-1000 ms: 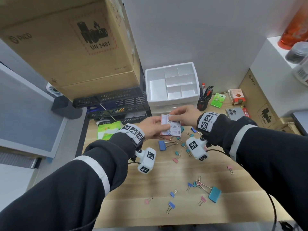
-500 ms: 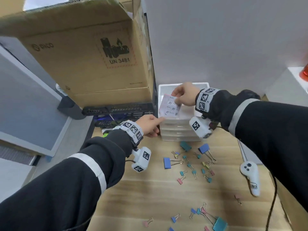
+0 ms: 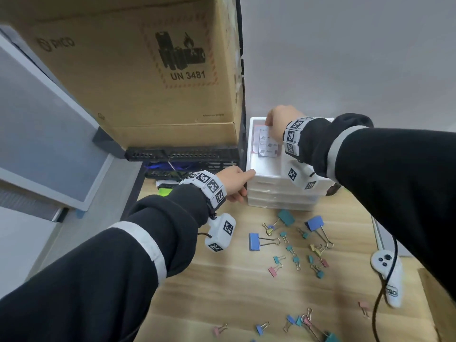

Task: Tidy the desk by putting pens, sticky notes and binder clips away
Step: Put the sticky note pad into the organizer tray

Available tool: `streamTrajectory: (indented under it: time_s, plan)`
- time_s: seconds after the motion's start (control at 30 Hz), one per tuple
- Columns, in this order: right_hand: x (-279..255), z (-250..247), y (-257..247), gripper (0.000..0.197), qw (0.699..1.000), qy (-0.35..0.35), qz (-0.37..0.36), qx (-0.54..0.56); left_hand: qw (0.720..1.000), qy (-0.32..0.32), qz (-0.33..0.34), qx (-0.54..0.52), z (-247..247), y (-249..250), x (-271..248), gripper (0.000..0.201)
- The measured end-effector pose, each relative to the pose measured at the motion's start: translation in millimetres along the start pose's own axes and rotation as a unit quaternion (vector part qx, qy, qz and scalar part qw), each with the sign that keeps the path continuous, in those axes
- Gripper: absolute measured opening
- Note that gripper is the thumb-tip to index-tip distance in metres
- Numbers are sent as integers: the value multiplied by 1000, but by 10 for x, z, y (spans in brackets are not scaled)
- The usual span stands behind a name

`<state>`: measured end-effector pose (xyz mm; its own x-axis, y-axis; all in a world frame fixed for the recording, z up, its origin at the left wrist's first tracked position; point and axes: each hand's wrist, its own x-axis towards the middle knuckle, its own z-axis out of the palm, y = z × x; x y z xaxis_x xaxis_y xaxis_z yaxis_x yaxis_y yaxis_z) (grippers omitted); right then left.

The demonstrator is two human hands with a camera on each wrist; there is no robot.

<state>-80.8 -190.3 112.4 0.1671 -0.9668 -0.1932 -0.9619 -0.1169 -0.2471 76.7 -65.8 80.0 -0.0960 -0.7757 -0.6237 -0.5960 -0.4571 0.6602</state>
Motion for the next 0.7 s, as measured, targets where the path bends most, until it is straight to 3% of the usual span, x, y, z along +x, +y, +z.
streamTrajectory:
  time_s: [0.23,0.4,0.6,0.7]
  plan:
    - [-21,175,20,28,995,30,-28,-93,1000,6,-13,24,-4,5,82,39]
    - [-52,204,48,29,988,10,-45,-150,999,6,-15,29,11,36,105,36]
    - [-70,288,140,44,987,-4,-82,-135,999,7,-16,30,15,35,106,36]
    - [-86,299,153,37,985,-19,-107,-133,999,8,-13,29,10,32,106,36]
